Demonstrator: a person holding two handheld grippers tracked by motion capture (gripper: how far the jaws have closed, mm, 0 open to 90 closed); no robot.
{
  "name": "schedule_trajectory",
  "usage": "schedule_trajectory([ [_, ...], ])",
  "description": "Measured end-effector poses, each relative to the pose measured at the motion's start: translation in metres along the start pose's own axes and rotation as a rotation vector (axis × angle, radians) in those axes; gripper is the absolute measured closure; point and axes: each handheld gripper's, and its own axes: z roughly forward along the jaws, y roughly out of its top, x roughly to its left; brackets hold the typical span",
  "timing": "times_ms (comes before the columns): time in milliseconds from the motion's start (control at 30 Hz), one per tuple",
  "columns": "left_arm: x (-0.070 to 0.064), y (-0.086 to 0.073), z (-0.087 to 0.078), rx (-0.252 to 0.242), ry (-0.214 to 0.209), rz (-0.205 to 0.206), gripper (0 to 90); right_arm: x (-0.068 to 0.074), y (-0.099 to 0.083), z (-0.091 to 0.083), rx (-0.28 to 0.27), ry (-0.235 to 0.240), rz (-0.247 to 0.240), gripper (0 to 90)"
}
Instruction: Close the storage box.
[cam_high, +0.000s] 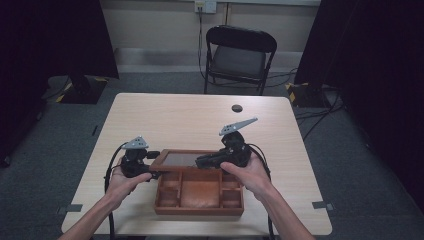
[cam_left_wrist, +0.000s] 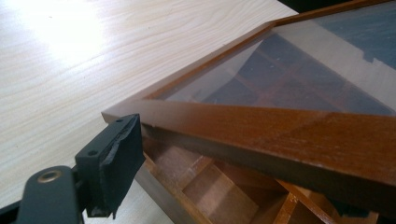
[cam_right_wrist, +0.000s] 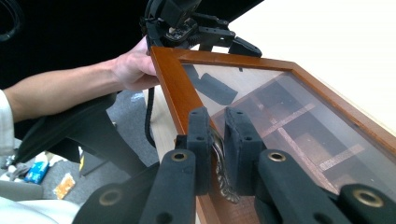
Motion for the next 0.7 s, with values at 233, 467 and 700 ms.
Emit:
schedule_trajectory([
  [233, 0.001, 0.000, 0.002, 0.004, -0.003, -0.007, 16.7, -0.004, -0.001, -0.001, 0.002, -0.002, -0.019, 81.8],
  [467, 0.007, -0.003, 0.001, 0.014, 0.014, -0.021, 17.5, -0.006, -0.007, 0.003, 0.037, -0.029, -0.020, 81.8],
  [700, 0.011, -0.006, 0.001, 0.027, 0.018, -0.022, 18.3, -0.005, -0.012, 0.005, 0.045, -0.041, -0.055, 82.0],
])
